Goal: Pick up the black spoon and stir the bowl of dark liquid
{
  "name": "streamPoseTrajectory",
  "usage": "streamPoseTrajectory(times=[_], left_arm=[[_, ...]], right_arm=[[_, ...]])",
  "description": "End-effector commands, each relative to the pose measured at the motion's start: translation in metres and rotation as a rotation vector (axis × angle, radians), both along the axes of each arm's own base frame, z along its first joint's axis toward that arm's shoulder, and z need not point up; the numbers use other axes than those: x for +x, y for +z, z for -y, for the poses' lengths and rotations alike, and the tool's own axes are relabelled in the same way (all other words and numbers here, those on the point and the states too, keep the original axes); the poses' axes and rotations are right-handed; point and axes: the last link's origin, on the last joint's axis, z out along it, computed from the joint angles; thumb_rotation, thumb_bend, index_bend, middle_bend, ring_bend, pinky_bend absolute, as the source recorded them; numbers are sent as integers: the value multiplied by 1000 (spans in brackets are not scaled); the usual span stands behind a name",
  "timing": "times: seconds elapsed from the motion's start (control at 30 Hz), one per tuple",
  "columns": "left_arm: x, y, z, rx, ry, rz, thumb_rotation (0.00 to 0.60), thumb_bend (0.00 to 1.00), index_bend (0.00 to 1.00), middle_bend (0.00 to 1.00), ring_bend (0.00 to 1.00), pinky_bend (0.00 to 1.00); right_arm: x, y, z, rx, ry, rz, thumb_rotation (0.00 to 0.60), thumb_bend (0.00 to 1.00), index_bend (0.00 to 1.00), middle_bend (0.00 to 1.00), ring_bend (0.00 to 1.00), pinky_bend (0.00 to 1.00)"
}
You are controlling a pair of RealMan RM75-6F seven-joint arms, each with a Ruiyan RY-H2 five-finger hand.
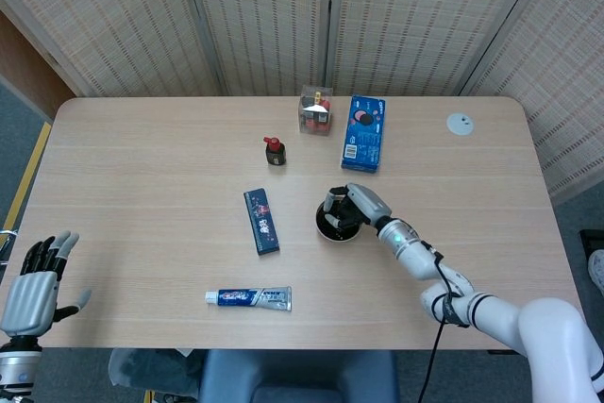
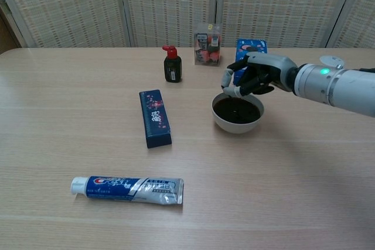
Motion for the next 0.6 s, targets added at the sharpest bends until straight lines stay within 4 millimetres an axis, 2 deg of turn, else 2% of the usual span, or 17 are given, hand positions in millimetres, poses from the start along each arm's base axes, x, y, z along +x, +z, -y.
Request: streamPoseTrajectory(times=[0.03,0.17,0.3,0.4,0.5,0.6], left_arm=[[0,0,0,1,-2,1,600,241,72,0,0,0],[0,0,0,-1,-4,-1,600,242,69,0,0,0],[0,1,0,2,-3,2,600,241,67,0,0,0],[0,3,0,7,-3,2,600,242,67,0,0,0],[-1,5,0,11,-1,0,600,242,67,0,0,0],[0,5,-2,9,-4,1,600,242,67,0,0,0]], right_arm=[[0,4,-1,-5,3,8,600,296,461,1000,1000,1000],[-1,8,-3,-4,2,9,600,275,360,1000,1000,1000],[-4,15,-4,-22,4,11,600,275,309,1000,1000,1000],[-13,29,-7,-57,11,-6,600,275,307,1000,1000,1000],[-30,48,-12,-123,4,-39,600,282,307,963,999,1000],[-51,74,-23,-216,-7,-96,600,368,317,885,946,1000]])
